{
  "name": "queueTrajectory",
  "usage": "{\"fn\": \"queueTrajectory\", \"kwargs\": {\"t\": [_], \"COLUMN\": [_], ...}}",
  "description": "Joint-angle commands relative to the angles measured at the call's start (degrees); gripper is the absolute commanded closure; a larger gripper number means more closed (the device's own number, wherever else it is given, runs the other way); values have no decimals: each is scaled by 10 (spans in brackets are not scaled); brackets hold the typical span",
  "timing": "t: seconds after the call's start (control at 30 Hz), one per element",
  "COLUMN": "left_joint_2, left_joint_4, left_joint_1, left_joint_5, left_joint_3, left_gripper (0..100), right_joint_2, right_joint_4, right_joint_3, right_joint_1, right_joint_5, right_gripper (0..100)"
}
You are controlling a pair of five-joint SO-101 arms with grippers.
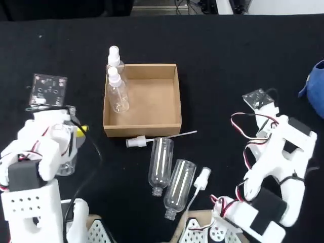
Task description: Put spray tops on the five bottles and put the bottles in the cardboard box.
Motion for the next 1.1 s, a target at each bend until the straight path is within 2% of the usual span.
{"fn": "queueTrajectory", "kwargs": {"t": [0.0,0.2,0.27,0.33,0.4,0.5,0.6,0.73,0.9,1.07], "left_joint_2": [-14,-14,-15,-15,-15,-15,-15,-15,-15,-21], "left_joint_4": [-18,-28,-28,-29,-43,-77,-100,-135,-217,-315], "left_joint_1": [29,54,73,95,131,200,257,318,324,323], "left_joint_5": [9,56,80,105,127,149,153,149,149,149], "left_joint_3": [-15,-91,-124,-154,-169,-170,-154,-114,-67,5], "left_gripper": [970,970,970,970,970,970,970,970,970,970], "right_joint_2": [26,91,102,101,91,47,-30,-154,-282,-347], "right_joint_4": [-24,-48,-47,-47,-47,-47,-40,35,133,184], "right_joint_3": [-5,-6,-5,-5,-7,-15,-28,-59,-157,-300], "right_joint_1": [8,11,13,13,14,25,38,36,8,-62], "right_joint_5": [6,31,50,57,55,42,-14,-116,-252,-402], "right_gripper": [743,749,827,984,959,984,988,987,985,985]}}
